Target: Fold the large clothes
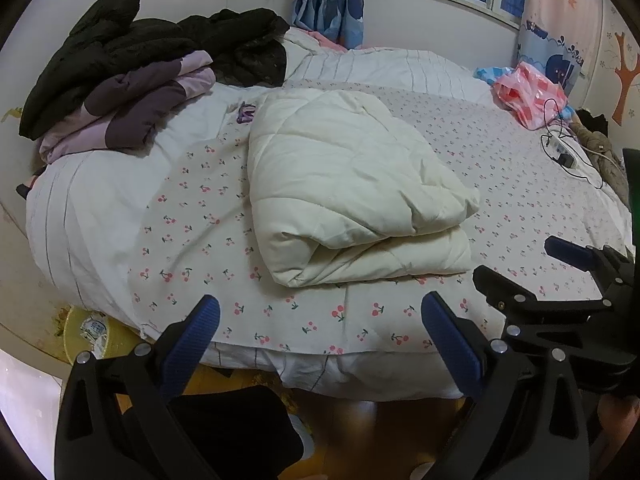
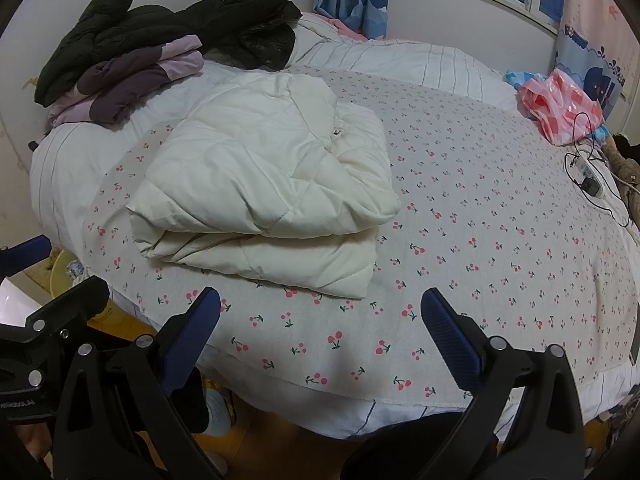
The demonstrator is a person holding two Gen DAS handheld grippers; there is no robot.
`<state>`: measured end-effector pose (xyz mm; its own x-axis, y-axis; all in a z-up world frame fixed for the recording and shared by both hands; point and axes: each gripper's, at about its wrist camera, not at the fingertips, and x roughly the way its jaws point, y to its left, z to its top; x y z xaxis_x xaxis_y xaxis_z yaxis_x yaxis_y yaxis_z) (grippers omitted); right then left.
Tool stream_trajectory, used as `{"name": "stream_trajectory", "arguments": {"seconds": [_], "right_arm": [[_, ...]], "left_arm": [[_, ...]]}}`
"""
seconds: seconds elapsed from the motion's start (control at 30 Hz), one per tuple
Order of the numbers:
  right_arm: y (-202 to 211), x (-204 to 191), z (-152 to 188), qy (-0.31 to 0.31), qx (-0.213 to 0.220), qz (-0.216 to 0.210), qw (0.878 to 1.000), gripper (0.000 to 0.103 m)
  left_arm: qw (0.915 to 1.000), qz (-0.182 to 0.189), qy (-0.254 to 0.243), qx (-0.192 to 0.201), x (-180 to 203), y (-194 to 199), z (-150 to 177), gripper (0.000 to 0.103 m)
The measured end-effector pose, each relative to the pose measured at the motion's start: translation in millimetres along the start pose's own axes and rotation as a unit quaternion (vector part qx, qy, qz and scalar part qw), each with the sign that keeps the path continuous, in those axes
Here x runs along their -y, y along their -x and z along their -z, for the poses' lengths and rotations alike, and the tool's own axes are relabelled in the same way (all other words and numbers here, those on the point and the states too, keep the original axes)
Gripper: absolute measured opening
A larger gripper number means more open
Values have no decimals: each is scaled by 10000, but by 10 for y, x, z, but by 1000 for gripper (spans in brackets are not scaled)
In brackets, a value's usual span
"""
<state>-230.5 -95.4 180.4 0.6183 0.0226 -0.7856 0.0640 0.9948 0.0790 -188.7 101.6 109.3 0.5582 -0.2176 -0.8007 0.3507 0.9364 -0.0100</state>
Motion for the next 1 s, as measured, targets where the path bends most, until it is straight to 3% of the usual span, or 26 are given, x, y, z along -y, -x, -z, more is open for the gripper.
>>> {"name": "stream_trajectory", "arguments": {"seconds": [1.0], "right_arm": [[-60, 44, 47, -39, -66, -48, 10000, 97]], "left_arm": [[9996, -209, -80, -160, 48, -72, 38, 96]]}}
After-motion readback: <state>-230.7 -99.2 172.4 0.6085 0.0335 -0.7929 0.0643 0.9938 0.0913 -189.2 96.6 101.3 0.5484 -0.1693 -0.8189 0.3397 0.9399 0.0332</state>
